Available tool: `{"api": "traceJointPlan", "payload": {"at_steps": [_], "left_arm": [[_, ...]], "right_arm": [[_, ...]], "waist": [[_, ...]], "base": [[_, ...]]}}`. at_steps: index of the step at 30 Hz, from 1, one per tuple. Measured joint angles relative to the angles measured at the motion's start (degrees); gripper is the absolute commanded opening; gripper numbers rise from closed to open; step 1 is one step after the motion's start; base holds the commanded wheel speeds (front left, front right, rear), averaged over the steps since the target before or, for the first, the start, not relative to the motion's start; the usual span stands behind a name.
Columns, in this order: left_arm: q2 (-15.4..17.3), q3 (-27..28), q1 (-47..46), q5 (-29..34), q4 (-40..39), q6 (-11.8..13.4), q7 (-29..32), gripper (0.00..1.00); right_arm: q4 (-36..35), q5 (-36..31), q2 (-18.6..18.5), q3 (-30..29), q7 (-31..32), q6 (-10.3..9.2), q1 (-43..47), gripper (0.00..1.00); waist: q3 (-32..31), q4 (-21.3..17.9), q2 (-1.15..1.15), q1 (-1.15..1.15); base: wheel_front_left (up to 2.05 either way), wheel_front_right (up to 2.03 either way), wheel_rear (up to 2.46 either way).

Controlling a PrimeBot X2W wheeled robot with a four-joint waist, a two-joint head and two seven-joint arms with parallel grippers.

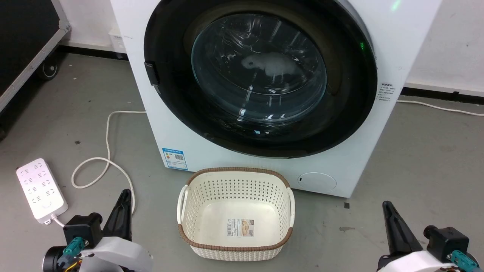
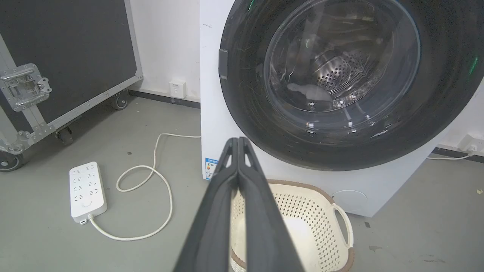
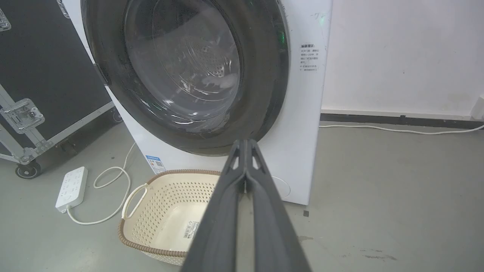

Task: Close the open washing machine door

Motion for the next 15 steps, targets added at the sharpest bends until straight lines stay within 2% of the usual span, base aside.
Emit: {"api": "traceJointPlan", "payload": {"at_steps": [15], "left_arm": [[-1.56,0.63,0.07,2.98,-1.07,-0.38,1.16,0.0]], "right_arm": [[-1.35,-1.64,0.0,0.2,1.58,0.0,-0.05,0.0]], "waist": [[0.17,0.13,0.0,0.0]], "base": [[0.0,0.0,0.0]]}}
